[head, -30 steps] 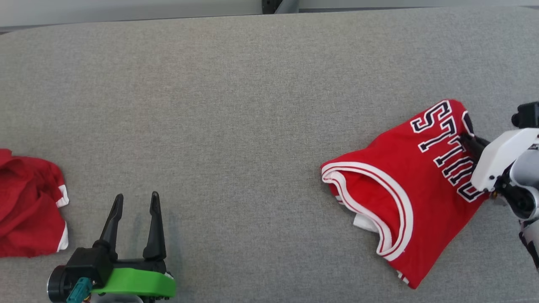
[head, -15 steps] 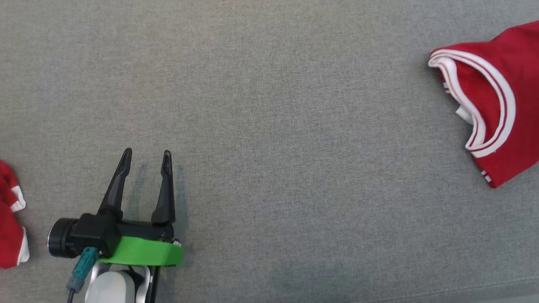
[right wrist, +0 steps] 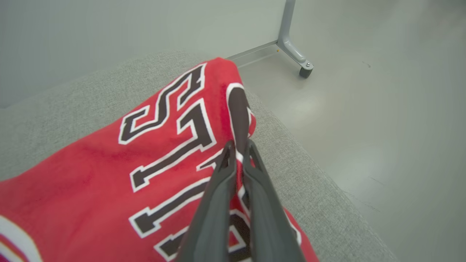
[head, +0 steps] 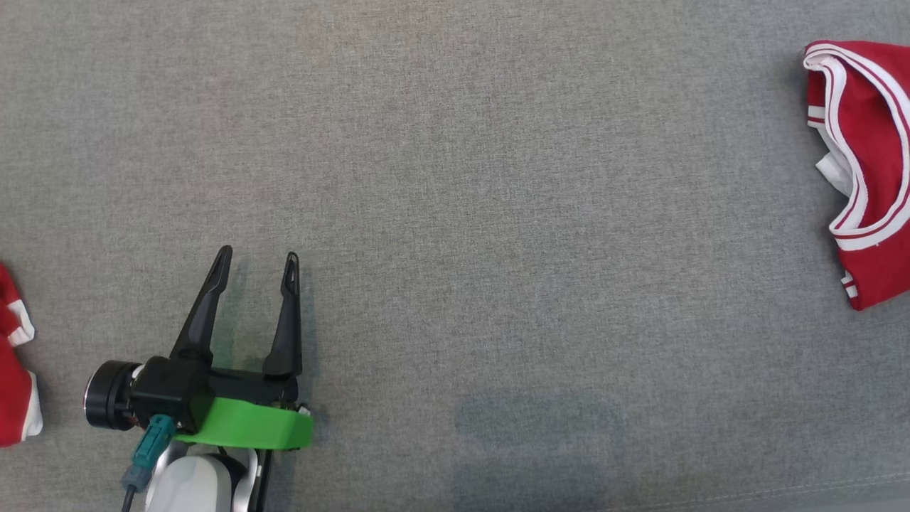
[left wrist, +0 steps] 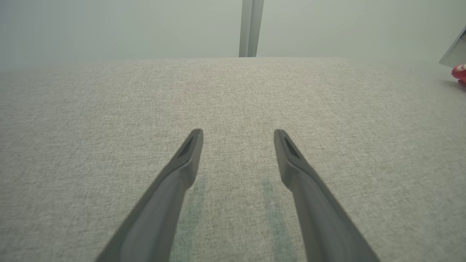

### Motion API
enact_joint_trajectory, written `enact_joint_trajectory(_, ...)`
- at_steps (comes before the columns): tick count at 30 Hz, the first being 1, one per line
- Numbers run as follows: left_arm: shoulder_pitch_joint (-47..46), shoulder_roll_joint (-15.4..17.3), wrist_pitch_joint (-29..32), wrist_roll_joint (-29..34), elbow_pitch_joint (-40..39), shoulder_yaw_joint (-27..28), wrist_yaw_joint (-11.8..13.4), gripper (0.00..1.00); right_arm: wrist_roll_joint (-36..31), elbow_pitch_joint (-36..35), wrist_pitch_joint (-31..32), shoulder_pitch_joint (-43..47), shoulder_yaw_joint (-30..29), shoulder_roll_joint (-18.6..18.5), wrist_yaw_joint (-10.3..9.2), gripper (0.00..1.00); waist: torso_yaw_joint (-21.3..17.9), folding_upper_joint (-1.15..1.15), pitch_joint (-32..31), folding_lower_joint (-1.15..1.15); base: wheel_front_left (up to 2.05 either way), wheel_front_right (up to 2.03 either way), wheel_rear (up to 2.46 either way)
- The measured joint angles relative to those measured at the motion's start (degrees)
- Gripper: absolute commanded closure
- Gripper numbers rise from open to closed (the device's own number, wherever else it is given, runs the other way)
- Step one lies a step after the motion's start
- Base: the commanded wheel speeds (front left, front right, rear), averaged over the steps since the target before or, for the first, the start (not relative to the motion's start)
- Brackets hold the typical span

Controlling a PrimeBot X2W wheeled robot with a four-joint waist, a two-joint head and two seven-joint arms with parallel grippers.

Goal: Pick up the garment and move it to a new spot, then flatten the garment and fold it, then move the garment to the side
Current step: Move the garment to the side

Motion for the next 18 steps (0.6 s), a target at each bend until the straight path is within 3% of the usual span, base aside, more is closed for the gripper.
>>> enact_joint_trajectory(1,0.02,0.0,0.0,0.0,-0.09,0.02,0.0,0.0,-1.4,0.7,-1.25,-0.22,-0.45,-0.04,0.0,0.92,0.05,0.0,-0.01,0.0,0.0,0.0,0.0)
enact_joint_trajectory(3,0.03,-0.03,0.0,0.03,-0.21,-0.08,-0.01,0.0,-3.97,1.7,-3.41,-0.9,-0.81,-0.11,0.0,0.0,0.05,0.0,-0.1,0.0,0.0,0.0,0.0)
enact_joint_trajectory(11,0.85,-0.26,0.0,-0.19,-0.03,0.56,-0.05,0.0,-10.54,3.25,-11.29,-1.63,1.63,0.58,0.0,0.0,-0.47,0.0,-2.23,0.0,0.0,0.0,0.0)
enact_joint_trajectory(18,3.46,-0.51,0.0,-1.92,1.63,1.66,0.54,0.0,-11.31,-2.53,-19.7,3.52,8.69,1.16,0.0,0.0,-0.8,0.0,-7.11,0.0,0.0,0.0,0.0)
